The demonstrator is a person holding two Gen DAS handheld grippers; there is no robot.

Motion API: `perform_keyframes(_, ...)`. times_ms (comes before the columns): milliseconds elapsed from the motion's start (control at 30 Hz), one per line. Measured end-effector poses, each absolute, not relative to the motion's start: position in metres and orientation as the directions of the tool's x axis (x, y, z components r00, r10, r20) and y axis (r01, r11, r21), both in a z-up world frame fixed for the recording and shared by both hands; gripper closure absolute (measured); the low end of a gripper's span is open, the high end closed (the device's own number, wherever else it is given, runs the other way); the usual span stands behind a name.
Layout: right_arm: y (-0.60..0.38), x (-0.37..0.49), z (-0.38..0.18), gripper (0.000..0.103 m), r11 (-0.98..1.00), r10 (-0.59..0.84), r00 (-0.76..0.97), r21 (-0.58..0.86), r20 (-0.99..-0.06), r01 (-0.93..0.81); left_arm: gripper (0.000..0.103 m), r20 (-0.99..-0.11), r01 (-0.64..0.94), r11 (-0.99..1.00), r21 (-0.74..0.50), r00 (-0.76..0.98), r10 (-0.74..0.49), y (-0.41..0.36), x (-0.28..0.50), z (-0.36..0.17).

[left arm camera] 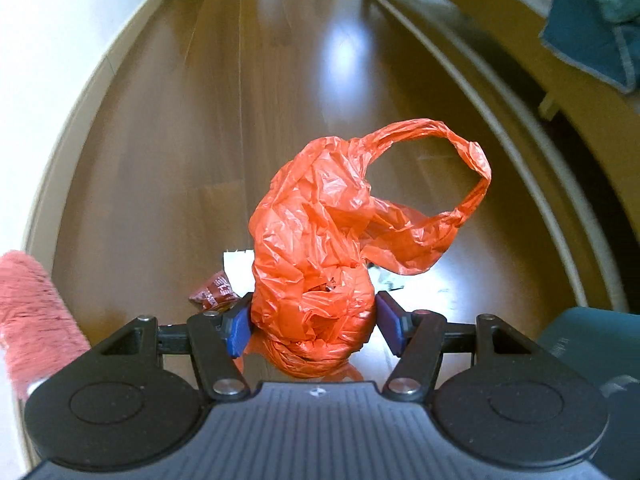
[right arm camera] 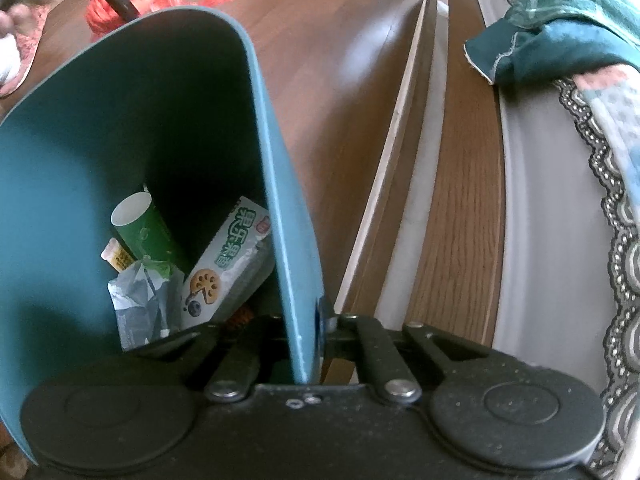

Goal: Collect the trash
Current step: 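Lift the red plastic bag with the left tool toward the bin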

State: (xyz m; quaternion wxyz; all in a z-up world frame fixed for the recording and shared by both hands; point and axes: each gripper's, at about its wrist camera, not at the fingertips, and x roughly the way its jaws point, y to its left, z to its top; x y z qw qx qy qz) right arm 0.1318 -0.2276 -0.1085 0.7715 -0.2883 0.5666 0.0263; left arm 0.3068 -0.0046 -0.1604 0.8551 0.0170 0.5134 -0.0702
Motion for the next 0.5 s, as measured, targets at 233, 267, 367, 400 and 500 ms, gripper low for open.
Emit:
perform_keyframes(233, -0.221, 0.124, -0.109, 0.099, 0.812, -0.294, 0.365, -0.432, -0.884, -0.392, 0.041, -0.841, 0.198, 0.980, -0.038, 0.524, -0.138, -0.021, 0.250, -0.086)
perform_keyframes(267, -0.221, 0.123, -0.110, 0.099, 0.810, -0.294, 0.367, -0.434, -0.882, -0.394, 0.041, -0.834, 0.210, 0.977, -0.040, 0.531, -0.149, -0.025, 0.241, -0.077)
perform_keyframes(367, -0.220, 0.123, -0.110, 0.099, 0.809, -0.295, 0.368, -0.436, -0.882, -0.394, 0.041, -0.822, 0.258, 0.965, -0.051, 0.539, -0.187, -0.037, 0.217, -0.054)
perform_keyframes(400, -0.219, 0.123, -0.110, 0.099, 0.808, -0.296, 0.370, -0.437, -0.881, -0.396, 0.041, -0.818, 0.276, 0.960, -0.047, 0.540, -0.195, -0.045, 0.207, -0.046)
perform_keyframes(500, -0.217, 0.123, -0.111, 0.099, 0.805, -0.299, 0.371, -0.442, -0.879, -0.397, 0.041, -0.807, 0.319, 0.947, -0.044, 0.547, -0.222, -0.060, 0.186, -0.027)
